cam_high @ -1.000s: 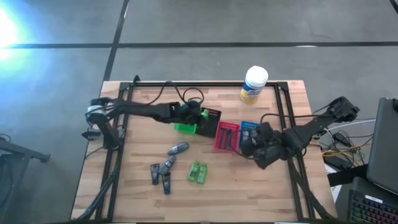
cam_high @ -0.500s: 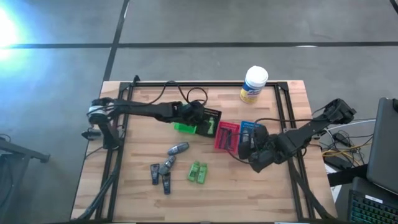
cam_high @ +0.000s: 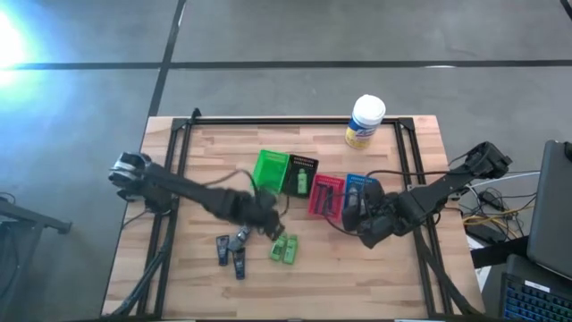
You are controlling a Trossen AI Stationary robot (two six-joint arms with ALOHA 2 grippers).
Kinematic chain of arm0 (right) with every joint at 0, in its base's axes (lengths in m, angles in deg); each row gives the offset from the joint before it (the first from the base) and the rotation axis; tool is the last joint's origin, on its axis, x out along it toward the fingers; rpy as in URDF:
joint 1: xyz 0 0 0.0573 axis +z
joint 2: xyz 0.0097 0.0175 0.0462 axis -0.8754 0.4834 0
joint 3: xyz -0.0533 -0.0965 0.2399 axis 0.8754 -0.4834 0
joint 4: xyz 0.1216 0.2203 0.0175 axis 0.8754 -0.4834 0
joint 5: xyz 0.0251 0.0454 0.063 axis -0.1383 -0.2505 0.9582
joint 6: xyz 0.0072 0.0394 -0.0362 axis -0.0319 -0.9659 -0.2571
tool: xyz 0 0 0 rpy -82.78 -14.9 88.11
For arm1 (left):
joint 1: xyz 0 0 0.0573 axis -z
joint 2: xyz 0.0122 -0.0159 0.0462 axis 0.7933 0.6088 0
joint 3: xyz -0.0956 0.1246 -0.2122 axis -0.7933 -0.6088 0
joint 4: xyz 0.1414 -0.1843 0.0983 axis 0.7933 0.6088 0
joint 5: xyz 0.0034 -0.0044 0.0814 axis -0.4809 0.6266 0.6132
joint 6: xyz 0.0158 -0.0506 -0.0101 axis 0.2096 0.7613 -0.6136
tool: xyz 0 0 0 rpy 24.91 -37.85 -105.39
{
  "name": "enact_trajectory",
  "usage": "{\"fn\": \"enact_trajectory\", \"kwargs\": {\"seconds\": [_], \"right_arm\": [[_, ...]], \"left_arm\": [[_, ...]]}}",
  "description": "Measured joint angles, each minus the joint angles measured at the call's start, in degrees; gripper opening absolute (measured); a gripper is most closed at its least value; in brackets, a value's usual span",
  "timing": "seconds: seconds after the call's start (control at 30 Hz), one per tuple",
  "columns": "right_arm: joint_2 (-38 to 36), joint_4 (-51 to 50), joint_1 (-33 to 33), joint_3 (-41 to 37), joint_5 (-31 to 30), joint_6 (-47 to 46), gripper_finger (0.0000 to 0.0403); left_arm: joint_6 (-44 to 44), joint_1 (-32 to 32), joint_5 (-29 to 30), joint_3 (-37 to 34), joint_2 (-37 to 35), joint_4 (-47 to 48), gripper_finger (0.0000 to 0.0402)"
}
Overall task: Pick & Place Travel size toiletries
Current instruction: Put the shampoo into the black bin
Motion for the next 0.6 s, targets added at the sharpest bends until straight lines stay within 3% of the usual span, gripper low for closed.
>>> {"fn": "enact_trajectory", "kwargs": {"seconds": [0.3,0.6], "right_arm": [[0.09,-0.03,0.48,-0.27,1.7,4.2,0.0343],[0.09,-0.06,2.01,-0.27,1.77,3.81,0.0321]], "left_arm": [[15.85,8.76,1.51,0.17,6.47,-3.39,0.0257],[17.09,10.14,1.05,6.48,14.73,-2.3,0.0257]]}}
